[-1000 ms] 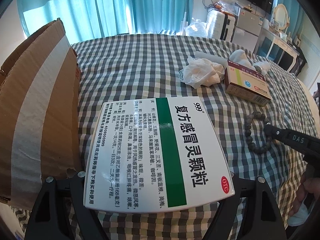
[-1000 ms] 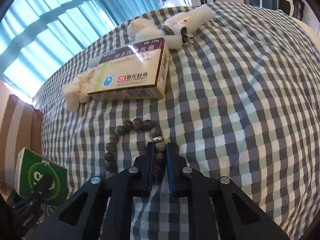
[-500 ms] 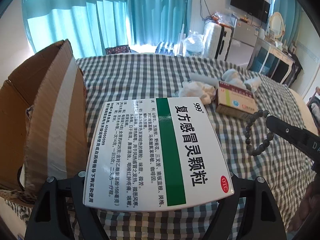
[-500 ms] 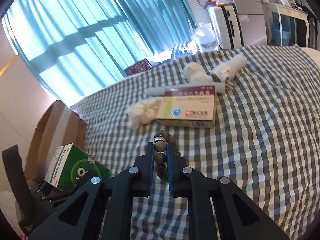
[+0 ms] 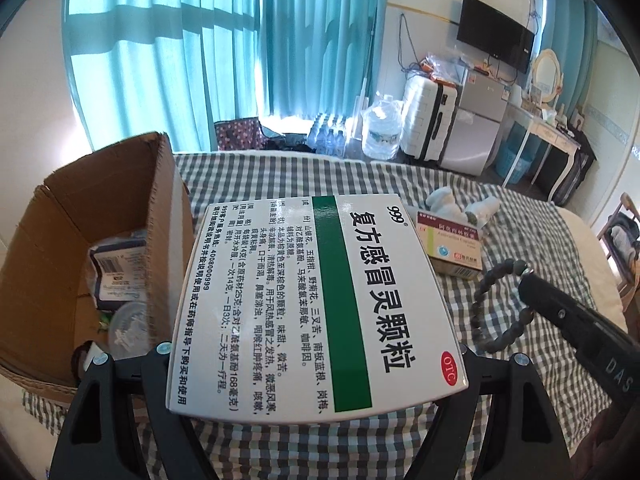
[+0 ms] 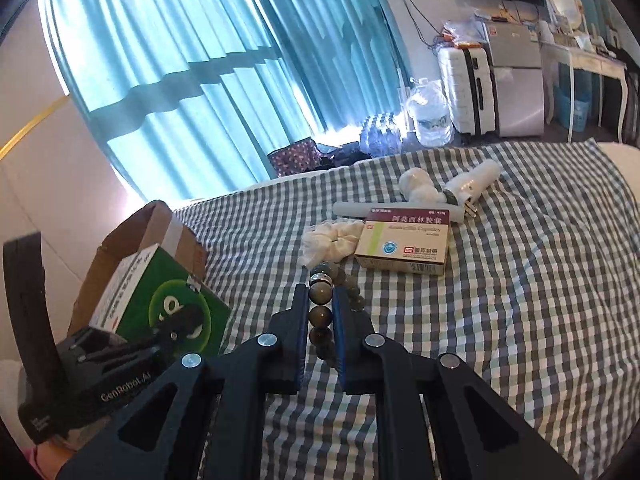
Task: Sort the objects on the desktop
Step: 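Carry the green box and bracelet over the cardboard box with both tools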
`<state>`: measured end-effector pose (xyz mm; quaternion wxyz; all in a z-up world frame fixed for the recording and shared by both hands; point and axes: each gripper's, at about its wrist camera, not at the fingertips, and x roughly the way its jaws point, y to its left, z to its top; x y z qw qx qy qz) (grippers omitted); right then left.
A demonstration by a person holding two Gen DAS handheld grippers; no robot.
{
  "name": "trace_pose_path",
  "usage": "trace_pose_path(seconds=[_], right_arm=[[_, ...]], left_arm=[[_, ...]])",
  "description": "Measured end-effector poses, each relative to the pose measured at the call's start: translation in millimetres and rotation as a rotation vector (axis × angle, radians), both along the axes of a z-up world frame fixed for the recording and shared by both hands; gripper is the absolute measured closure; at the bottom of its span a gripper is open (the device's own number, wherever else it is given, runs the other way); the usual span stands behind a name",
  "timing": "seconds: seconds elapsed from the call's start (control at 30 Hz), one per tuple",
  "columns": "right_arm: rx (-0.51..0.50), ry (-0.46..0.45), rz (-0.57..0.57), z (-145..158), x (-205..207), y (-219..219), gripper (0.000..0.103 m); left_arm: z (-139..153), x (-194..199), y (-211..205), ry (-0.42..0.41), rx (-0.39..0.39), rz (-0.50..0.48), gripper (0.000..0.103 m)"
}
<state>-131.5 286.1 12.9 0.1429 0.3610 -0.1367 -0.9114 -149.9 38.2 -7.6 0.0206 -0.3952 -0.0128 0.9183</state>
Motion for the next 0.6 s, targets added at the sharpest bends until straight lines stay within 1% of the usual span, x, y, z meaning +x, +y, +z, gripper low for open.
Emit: trace_pose_path(seconds=[0.13,0.2,0.3,0.4,0.53,0.6], right_arm=[[0.005,0.034,0.028,21,11,-16,0.092],[0.012,0.062,0.053,39,17,-28,0.092],[0.014,0.099,0.096,63,25,-48,0.092],[0.024,0.137,0.152,86,32,-75,0.092],[0.047,0.164,0.240,105,34,-121,0.092],[0.054,0.171,0.290,109,33,-147,0.092]], left_arm=[[25,12,-12,0.042,-0.001,0.017,0.021],[41,17,-22,0.062,-0.002,0.030,0.021],[68,26,-42,0.102,-0.001,0.068,0.021],[92,33,-72,0.130,-0.014,0.113,0.021],[103,37,-114,0.143,-0.009,0.182,0.021],[98,38,-138,0.127,-0.003,0.215,0.021]])
